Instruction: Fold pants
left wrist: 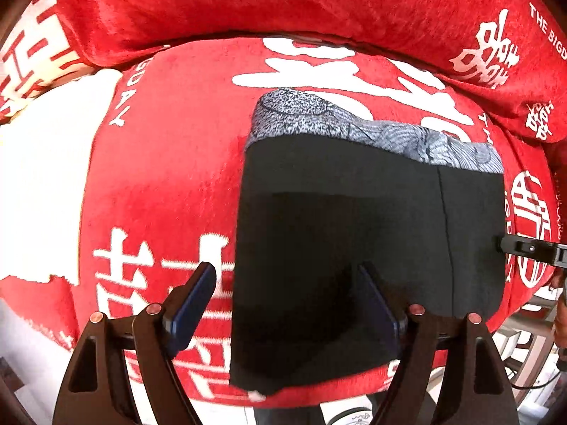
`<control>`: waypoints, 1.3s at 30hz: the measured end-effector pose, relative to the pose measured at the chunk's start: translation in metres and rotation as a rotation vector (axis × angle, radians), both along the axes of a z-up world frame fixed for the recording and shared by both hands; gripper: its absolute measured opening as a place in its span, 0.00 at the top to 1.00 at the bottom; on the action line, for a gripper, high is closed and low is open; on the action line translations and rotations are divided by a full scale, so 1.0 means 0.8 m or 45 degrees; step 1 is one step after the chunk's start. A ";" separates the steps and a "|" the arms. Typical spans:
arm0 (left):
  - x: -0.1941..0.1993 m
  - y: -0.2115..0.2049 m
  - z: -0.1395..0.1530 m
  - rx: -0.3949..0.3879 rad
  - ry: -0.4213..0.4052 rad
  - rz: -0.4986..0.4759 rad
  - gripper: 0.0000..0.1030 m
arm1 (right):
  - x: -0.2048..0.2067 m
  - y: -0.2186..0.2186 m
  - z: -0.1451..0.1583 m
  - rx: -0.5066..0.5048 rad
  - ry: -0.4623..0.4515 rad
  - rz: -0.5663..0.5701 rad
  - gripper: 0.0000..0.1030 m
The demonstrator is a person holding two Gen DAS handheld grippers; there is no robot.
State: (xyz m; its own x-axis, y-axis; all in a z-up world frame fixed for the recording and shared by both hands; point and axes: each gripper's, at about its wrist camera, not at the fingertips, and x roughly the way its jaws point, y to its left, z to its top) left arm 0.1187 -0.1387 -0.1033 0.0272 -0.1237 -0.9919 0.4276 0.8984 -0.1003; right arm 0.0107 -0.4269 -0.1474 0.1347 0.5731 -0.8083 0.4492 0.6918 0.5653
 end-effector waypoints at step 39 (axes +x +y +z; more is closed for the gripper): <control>-0.051 0.015 0.144 0.019 -0.124 -0.134 0.00 | -0.034 0.106 0.200 -0.482 0.083 -0.022 0.00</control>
